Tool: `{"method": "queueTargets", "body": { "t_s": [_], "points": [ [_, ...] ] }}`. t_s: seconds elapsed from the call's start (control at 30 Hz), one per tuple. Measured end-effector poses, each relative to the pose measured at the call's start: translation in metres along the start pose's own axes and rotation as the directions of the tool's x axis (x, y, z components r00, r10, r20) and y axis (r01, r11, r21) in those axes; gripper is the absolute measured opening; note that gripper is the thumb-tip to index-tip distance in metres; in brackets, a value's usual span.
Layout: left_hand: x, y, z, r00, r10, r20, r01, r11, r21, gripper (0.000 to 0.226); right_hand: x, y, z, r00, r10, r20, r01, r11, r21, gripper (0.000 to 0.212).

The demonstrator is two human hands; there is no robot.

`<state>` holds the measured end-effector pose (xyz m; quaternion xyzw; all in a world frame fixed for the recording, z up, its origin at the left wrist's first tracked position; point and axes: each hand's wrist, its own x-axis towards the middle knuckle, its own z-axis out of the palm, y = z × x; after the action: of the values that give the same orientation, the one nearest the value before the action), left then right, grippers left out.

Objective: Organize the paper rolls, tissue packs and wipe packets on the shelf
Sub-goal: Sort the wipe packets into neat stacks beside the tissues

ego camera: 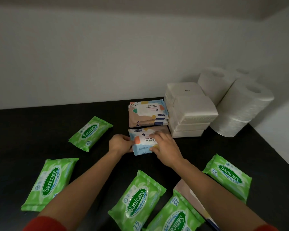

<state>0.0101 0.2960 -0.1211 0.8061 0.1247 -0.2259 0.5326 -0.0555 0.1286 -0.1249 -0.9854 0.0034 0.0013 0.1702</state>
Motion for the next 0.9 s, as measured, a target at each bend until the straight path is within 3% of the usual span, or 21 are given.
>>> {"method": "queueTargets", "body": {
  "t_s": [0.1, 0.57, 0.7, 0.8, 0.9],
  "points": [
    [0.003, 0.0, 0.001, 1.0, 0.014, -0.001, -0.014, 1.0, 0.001, 0.038, -0.001, 0.0, 0.001, 1.0, 0.013, -0.018, -0.013, 1.0, 0.003, 0.054],
    [0.009, 0.003, 0.003, 0.999, 0.029, -0.031, -0.029, 1.0, -0.009, 0.039, 0.004, 0.001, 0.0, 0.999, 0.038, -0.017, -0.038, 0.999, 0.023, 0.052],
    [0.009, 0.002, 0.002, 0.994, 0.082, -0.067, -0.078, 0.995, 0.07, 0.039, 0.004, 0.0, 0.0, 0.999, 0.037, -0.015, -0.037, 0.999, 0.029, 0.052],
    [0.008, -0.002, 0.001, 0.959, 0.249, -0.137, -0.213, 0.948, 0.238, 0.042, 0.003, 0.0, 0.0, 1.0, 0.022, -0.02, -0.021, 1.0, 0.015, 0.051],
    [0.003, -0.008, 0.001, 0.824, 0.552, -0.128, -0.455, 0.779, 0.431, 0.037, -0.001, 0.002, 0.002, 0.997, 0.028, -0.075, -0.027, 1.0, 0.013, 0.05]
  ]
}}
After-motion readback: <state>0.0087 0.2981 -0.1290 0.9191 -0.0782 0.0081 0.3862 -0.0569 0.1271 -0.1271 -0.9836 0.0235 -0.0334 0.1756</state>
